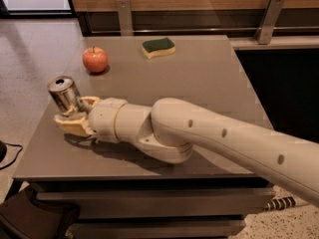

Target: Move redbull can near sponge

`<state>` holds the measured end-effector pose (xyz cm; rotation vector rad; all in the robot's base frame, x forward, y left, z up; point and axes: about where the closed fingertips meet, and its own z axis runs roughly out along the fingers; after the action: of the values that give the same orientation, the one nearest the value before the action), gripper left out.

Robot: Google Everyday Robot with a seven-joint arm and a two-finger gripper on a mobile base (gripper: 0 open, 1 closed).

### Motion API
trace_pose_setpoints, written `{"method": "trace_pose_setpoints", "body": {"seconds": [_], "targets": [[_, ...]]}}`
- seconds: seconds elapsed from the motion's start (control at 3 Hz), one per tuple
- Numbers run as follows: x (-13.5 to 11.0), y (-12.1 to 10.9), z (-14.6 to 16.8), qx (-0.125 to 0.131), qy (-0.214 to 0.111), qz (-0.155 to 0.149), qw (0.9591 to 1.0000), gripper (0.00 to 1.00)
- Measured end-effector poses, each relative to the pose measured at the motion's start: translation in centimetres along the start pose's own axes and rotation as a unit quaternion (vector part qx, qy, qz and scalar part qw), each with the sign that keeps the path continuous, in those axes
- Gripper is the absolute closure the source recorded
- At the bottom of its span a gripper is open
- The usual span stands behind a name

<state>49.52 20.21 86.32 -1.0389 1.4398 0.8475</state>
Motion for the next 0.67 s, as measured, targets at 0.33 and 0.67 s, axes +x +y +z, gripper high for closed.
{"method": "trace_pose_setpoints", "body": {"seconds": [0.33,0.67], "targets": [[-1.5,-5.7,-4.6,0.041,0.005,0.012,0.9991,1.00],[-2.6,-11.4,-9.3,0.085,-0.003,0.028,0.9960,1.00]]}}
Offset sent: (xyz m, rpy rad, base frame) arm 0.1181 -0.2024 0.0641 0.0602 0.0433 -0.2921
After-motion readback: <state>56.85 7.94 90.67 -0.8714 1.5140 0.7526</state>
